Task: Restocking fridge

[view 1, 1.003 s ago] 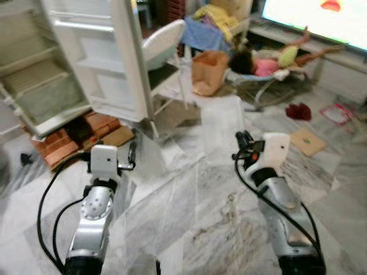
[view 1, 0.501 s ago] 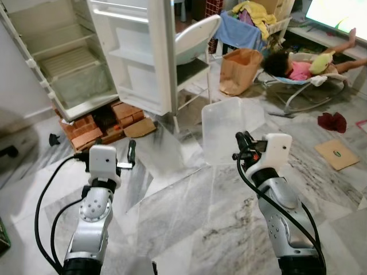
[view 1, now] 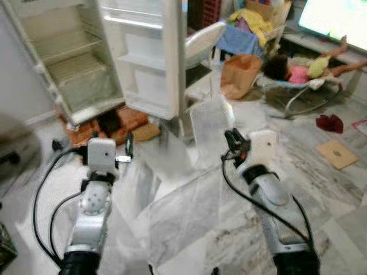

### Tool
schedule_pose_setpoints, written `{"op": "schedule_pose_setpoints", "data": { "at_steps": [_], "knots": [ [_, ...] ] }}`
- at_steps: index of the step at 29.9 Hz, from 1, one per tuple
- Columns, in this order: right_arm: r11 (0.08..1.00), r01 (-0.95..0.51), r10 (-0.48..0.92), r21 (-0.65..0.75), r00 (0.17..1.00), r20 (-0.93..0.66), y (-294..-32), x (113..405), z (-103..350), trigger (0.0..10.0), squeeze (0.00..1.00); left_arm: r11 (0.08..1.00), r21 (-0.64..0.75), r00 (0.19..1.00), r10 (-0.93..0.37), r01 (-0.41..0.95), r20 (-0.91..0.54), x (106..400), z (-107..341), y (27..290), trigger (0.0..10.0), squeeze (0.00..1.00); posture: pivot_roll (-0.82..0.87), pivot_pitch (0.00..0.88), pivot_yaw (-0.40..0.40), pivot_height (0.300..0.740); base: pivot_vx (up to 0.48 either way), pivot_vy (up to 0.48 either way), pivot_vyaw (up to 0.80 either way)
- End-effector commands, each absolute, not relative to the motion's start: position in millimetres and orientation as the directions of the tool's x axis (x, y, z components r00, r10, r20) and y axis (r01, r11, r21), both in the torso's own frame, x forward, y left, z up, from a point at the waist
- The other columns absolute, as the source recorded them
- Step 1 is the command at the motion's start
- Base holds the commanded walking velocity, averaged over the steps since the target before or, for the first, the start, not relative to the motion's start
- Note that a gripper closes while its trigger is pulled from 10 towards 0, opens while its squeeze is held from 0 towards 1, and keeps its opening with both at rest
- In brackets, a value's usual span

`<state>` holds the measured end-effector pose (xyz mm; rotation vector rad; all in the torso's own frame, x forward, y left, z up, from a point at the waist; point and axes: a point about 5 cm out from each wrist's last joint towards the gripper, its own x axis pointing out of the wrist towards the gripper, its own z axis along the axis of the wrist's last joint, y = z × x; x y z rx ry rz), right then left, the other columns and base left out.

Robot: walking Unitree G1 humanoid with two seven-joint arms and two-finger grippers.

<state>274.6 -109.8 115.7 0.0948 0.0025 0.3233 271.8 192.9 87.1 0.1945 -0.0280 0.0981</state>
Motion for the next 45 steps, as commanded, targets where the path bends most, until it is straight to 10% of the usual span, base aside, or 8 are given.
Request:
{"op": "schedule_pose_setpoints", "data": {
  "at_steps": [1, 45],
  "knots": [
    [0.956, -0.281, 0.280, 0.083, 0.960, 0.028, -123.5, 277.3, 121.3, 10.0, 0.00, 0.979, 0.185, 0.996, 0.079, -0.086, 0.045, 275.3, 89.4, 184.7, 10.0, 0.00, -0.01, 0.051, -0.027, 0.740, 0.000, 0.469, 0.00],
    [0.925, -0.369, 0.361, 0.096, 0.928, 0.087, -110.2, 283.7, 128.4, 10.0, 0.00, 0.961, 0.226, 0.988, 0.151, -0.157, 0.046, 276.0, 87.7, 190.7, 10.0, 0.00, 0.01, 0.053, -0.044, 0.740, 0.435, 0.055, 0.19]
  ]
}}
